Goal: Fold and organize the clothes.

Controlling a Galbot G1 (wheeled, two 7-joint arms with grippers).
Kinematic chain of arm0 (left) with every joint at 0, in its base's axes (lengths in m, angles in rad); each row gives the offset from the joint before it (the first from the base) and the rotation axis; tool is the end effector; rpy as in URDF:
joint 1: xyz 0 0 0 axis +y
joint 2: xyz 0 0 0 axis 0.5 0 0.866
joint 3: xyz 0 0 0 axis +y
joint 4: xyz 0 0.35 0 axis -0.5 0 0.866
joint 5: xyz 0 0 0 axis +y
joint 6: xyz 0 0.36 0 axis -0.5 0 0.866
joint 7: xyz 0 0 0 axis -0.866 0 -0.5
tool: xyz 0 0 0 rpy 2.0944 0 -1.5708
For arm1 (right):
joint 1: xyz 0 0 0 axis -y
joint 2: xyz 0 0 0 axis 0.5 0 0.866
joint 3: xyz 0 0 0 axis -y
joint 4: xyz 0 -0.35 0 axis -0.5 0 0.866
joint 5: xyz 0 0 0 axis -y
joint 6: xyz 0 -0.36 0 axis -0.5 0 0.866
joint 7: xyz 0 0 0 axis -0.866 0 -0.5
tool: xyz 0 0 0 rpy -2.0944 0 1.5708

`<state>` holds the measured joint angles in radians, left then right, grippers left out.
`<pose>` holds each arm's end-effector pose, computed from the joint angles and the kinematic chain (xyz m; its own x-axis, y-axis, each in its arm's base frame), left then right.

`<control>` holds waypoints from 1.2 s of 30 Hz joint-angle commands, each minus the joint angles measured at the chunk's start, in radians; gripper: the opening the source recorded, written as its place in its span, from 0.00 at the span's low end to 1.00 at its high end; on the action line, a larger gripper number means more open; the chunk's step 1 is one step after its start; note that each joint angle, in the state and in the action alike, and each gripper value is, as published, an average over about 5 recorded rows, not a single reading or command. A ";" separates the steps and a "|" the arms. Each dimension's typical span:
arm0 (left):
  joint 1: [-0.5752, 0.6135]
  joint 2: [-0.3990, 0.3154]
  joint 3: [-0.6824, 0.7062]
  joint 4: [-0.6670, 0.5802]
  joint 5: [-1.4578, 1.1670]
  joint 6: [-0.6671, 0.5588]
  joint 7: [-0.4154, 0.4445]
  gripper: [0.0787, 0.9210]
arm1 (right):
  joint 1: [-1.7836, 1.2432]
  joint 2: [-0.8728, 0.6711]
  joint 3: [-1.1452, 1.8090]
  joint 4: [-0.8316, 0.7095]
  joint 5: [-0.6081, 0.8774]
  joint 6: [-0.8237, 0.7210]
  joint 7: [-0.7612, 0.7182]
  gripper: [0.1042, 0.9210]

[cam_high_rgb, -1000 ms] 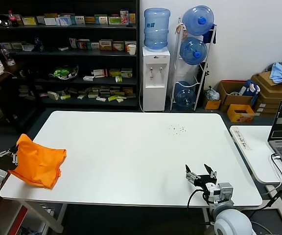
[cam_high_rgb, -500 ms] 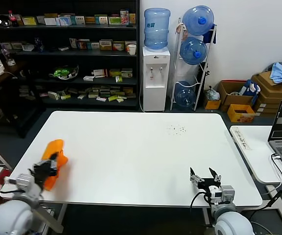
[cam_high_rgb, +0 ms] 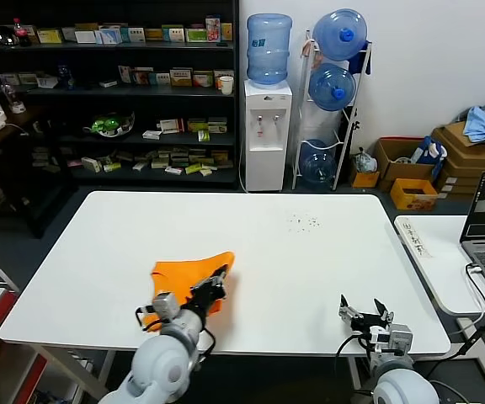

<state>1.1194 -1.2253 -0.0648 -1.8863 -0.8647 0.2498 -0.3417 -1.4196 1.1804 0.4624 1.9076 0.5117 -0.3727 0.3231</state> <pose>0.2862 -0.0619 -0.2970 -0.8897 0.3454 0.2985 0.1721 0.8594 -0.4814 0.2353 -0.0687 -0.3298 -0.8811 0.0967 0.4629 0.1224 0.9922 0.0256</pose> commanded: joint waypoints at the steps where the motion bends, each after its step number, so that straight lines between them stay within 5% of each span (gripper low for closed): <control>1: -0.165 -0.189 0.199 0.113 -0.051 0.006 -0.063 0.03 | 0.013 0.020 0.015 -0.028 0.005 -0.004 0.009 0.88; 12: -0.118 -0.203 0.205 0.112 -0.003 0.006 -0.041 0.03 | 0.033 0.001 0.000 -0.032 -0.017 0.080 -0.047 0.88; 19: -0.018 -0.143 0.142 0.049 0.203 -0.079 0.162 0.07 | 0.018 -0.021 0.042 -0.009 -0.077 0.300 -0.237 0.88; 26: 0.283 -0.017 -0.108 -0.039 0.505 -0.406 0.383 0.30 | -0.046 -0.023 0.130 0.031 -0.166 0.447 -0.373 0.88; 30: 0.451 -0.055 -0.298 -0.004 0.592 -0.593 0.409 0.44 | -0.091 0.002 0.163 0.045 -0.213 0.493 -0.413 0.88; 36: 0.544 -0.107 -0.487 0.125 0.613 -0.763 0.434 0.65 | -0.145 0.052 0.210 0.036 -0.190 0.525 -0.425 0.88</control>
<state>1.3694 -1.3152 -0.1869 -1.8604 -0.4543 -0.1228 -0.0465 -1.4790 1.1823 0.5853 1.9394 0.3725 0.0043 0.0098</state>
